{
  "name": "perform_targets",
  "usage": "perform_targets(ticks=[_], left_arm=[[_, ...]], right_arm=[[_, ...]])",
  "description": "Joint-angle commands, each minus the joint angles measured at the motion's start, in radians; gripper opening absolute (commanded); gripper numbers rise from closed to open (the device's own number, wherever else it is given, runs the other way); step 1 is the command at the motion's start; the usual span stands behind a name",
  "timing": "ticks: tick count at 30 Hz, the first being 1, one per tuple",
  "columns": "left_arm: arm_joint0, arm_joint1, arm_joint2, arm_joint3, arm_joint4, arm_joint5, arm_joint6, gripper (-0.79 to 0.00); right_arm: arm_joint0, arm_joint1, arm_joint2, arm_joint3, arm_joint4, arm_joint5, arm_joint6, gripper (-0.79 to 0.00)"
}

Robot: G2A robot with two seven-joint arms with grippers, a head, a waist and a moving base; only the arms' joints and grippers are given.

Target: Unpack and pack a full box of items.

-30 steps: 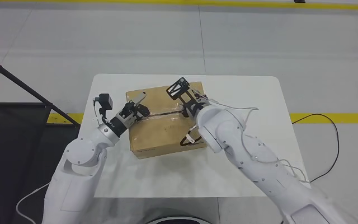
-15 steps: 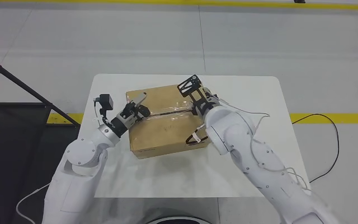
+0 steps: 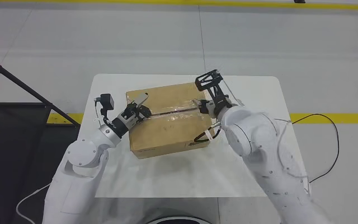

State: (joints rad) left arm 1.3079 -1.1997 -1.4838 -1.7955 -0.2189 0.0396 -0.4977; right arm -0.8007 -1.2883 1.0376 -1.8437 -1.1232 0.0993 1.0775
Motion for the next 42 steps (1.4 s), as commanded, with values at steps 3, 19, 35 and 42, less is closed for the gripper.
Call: perform_targets(ticks=[3,19,35,42], left_arm=[[0.021,0.002,-0.030,-0.044,0.010,-0.019,0.036,0.000],[0.251,0.011,-0.283,-0.169,-0.043,-0.097,0.163,0.000],[0.327,0.007,-0.308,-0.133,-0.099,-0.152,0.160,0.000],[0.318,0.008,-0.309,-0.118,-0.109,-0.146,0.135,0.000]], right_arm=[[0.040,-0.008,0.071,0.123,0.355,-0.122,-0.029,-0.182],[0.102,-0.024,0.085,0.296,0.692,-0.196,-0.032,-0.052],[0.348,-0.112,-0.198,0.587,0.860,-0.010,0.029,-0.785],[0.416,-0.144,-0.262,0.698,0.868,0.049,0.024,-0.785]])
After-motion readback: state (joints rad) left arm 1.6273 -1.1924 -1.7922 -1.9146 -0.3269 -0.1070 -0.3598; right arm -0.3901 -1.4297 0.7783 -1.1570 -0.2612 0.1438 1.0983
